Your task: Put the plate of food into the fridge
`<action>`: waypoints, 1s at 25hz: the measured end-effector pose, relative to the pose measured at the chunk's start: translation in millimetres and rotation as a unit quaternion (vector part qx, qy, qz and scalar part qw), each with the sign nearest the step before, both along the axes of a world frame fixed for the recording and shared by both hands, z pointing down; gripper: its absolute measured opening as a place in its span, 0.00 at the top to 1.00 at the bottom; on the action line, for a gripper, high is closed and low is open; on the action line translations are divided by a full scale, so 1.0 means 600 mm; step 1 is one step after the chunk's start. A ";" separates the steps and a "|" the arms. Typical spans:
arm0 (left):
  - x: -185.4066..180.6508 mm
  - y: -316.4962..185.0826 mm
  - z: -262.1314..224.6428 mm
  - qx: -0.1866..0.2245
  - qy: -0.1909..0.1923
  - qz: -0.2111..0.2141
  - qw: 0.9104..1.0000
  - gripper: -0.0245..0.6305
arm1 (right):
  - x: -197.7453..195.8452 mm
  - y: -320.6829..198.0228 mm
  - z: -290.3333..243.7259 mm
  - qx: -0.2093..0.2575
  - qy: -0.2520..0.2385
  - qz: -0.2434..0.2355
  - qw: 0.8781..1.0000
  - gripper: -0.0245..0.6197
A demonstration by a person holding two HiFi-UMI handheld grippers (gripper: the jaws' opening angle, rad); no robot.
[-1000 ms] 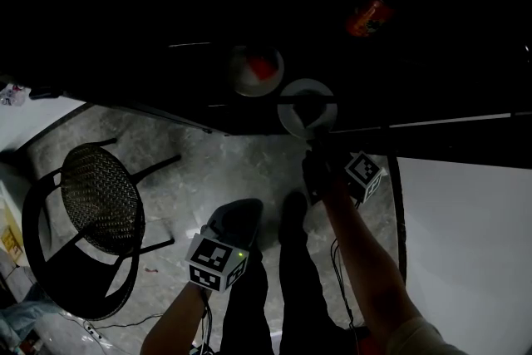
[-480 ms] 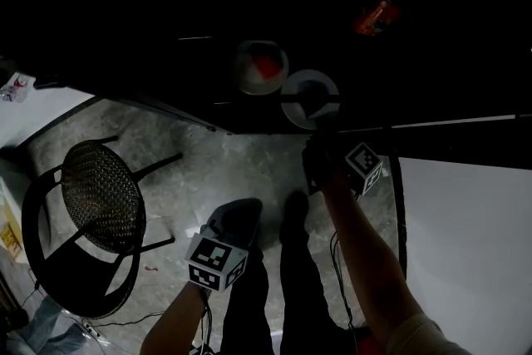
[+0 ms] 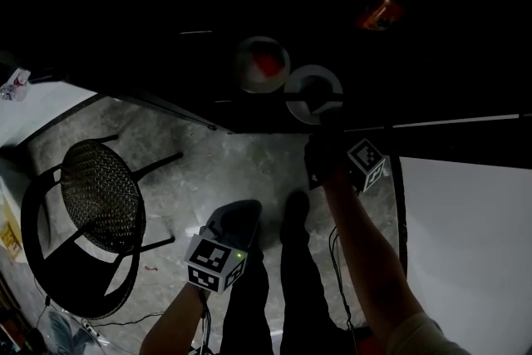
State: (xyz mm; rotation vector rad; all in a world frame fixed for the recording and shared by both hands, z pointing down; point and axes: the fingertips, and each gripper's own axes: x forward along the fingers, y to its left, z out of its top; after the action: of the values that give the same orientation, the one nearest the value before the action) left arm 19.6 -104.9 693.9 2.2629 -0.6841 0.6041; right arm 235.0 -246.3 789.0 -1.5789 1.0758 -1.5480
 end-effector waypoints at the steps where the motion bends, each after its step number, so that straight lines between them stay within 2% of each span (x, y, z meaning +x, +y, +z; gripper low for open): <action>1: 0.001 0.001 0.000 0.000 0.000 0.002 1.000 0.95 | -0.001 0.000 0.000 0.002 -0.004 -0.005 1.000 0.91; 3: 0.004 0.001 -0.002 0.001 0.002 0.007 1.000 0.95 | -0.005 0.000 -0.002 0.006 -0.008 -0.019 1.000 0.90; 6: 0.011 0.001 -0.006 0.006 0.005 0.015 1.000 0.95 | -0.013 0.015 -0.004 0.000 0.005 -0.044 0.999 0.81; 10: 0.016 0.004 -0.003 0.006 0.004 0.024 1.000 0.95 | -0.015 0.032 -0.001 0.006 0.021 -0.059 0.998 0.80; 15: 0.016 0.006 0.003 0.000 0.005 0.020 1.000 0.95 | -0.016 0.021 -0.011 0.022 0.018 -0.052 0.998 0.90; 25: 0.013 -0.001 0.014 -0.003 -0.005 0.010 1.000 0.95 | -0.006 0.011 -0.008 0.006 0.007 -0.016 1.000 0.91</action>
State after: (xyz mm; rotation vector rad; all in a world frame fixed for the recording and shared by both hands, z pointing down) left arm 27.4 -105.4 702.2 2.2655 -0.6661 0.6265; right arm 231.1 -239.4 784.4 -1.5735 1.1202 -1.5504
